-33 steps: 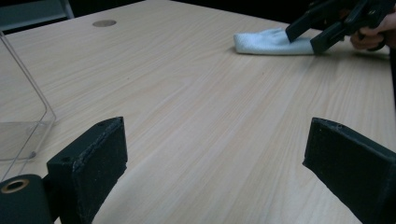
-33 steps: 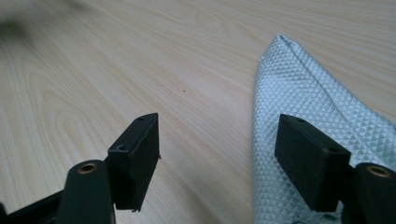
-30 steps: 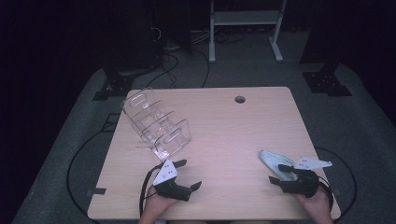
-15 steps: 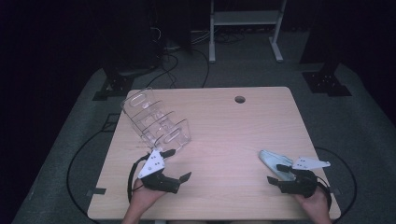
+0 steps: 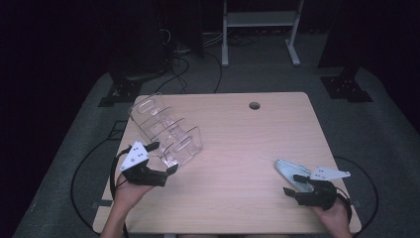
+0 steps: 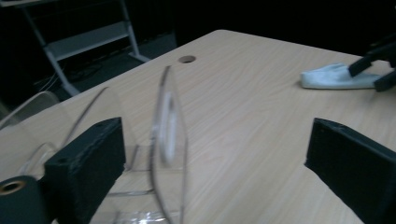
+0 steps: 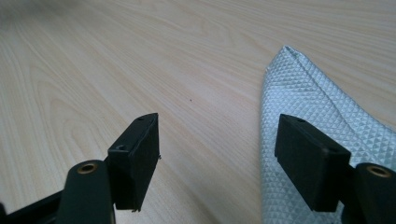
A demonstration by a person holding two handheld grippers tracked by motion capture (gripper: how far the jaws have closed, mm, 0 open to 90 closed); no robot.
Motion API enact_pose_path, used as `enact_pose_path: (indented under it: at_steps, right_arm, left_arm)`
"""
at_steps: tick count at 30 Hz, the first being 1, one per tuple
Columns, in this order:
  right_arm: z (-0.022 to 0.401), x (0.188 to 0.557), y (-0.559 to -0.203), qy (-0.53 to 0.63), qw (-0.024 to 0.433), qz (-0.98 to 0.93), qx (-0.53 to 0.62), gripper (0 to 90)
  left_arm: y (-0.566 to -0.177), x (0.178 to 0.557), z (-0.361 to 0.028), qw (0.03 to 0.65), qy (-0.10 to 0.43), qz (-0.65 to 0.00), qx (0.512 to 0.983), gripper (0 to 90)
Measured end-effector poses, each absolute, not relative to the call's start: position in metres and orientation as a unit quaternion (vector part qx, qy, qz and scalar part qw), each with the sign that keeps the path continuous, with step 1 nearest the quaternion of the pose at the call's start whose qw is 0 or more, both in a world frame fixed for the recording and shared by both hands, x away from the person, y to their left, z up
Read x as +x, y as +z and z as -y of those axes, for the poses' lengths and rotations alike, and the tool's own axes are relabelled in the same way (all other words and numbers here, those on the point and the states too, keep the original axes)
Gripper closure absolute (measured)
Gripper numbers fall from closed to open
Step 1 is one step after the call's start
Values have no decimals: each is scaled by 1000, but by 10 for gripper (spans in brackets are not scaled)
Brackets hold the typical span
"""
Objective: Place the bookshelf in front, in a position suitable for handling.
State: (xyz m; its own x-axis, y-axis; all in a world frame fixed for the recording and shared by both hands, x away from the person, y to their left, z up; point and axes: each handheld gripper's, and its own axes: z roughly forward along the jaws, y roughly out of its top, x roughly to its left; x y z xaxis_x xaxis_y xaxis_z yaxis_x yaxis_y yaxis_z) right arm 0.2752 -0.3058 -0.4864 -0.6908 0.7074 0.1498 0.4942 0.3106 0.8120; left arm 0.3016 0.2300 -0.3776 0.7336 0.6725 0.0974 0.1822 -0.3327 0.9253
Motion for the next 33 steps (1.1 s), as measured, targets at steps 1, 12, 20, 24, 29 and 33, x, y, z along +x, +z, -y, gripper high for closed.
enact_pose_path:
  at_steps: [1, 12, 20, 24, 29, 33]
  right_arm:
    - [306, 275, -486, 452, 118, -801, 375, 303]
    - [308, 275, -486, 453, 120, -799, 378, 303]
    - [305, 275, -487, 450, 117, -802, 376, 303]
    - [305, 275, -487, 449, 115, -803, 374, 303]
    - [303, 275, -487, 446, 111, -807, 371, 303]
    - [302, 275, -487, 447, 111, -808, 368, 303]
  left_arm:
    - [-378, 302, -230, 508, 241, -274, 780, 31]
    - [-377, 333, -250, 483, 231, -301, 789, 29]
    - [-387, 351, -249, 463, 217, -315, 799, 28]
    - [-391, 357, -248, 448, 217, -326, 804, 28]
    - [-395, 367, -251, 442, 212, -339, 803, 28]
    - [-398, 371, -251, 439, 210, -341, 805, 28]
